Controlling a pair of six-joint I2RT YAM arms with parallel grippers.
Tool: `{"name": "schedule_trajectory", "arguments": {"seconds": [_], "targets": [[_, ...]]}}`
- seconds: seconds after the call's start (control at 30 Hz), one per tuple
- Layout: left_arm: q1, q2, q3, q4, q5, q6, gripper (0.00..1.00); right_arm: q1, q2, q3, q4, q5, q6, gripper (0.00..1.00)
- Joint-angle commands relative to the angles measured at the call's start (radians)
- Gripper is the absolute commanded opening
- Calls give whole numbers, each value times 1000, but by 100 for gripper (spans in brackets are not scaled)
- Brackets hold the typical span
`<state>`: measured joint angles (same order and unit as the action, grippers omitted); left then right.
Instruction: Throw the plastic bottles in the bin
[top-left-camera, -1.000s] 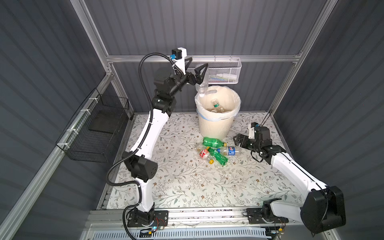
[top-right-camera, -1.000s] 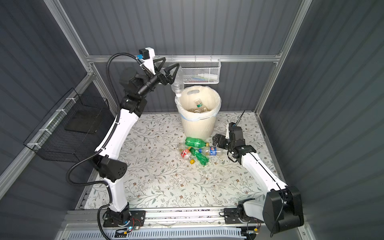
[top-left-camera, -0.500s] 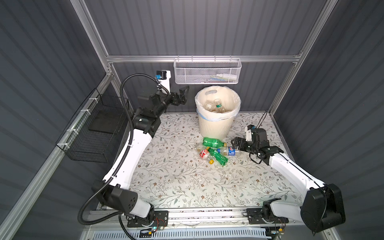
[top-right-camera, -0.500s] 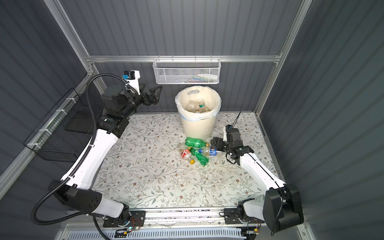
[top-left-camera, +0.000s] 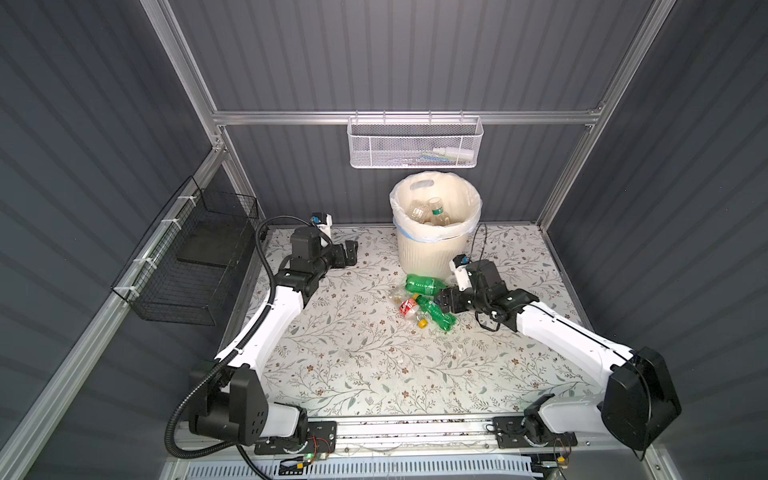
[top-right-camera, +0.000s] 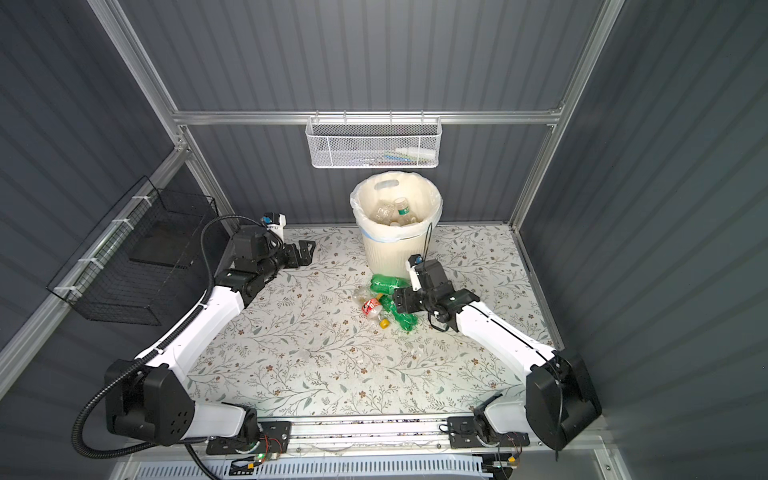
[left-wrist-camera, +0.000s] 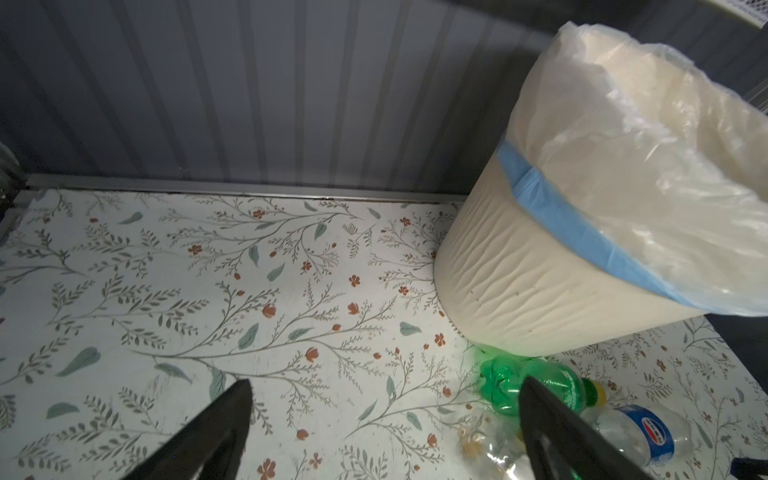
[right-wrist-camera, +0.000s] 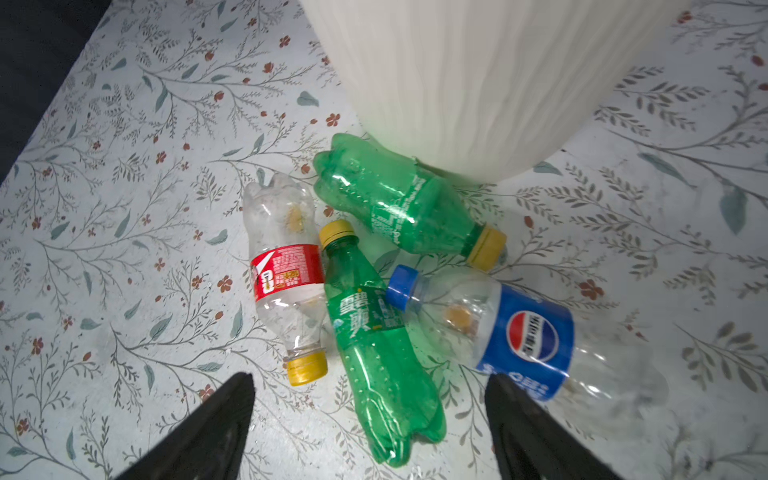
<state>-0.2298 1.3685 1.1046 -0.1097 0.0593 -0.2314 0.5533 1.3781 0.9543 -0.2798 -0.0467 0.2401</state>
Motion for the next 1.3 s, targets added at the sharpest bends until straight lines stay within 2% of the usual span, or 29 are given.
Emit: {"name": "schedule_trajectory", "arguments": {"seconds": [0.0,0.23,0.5,1.27], "targets": [[12,-71,-48,7,-36,-43,100,57,67,68,-23,39,-64,88],[17,-113,-154,28,-50,-106,100,168,276,245,-66,82,-126,87],[17,-148,-202,6,-44,-120,100,226,452,396,-93,102,-166,86],[23,-169,-213,-23,-53,-103,100,264,647,449,-36,178,-175,81]]}}
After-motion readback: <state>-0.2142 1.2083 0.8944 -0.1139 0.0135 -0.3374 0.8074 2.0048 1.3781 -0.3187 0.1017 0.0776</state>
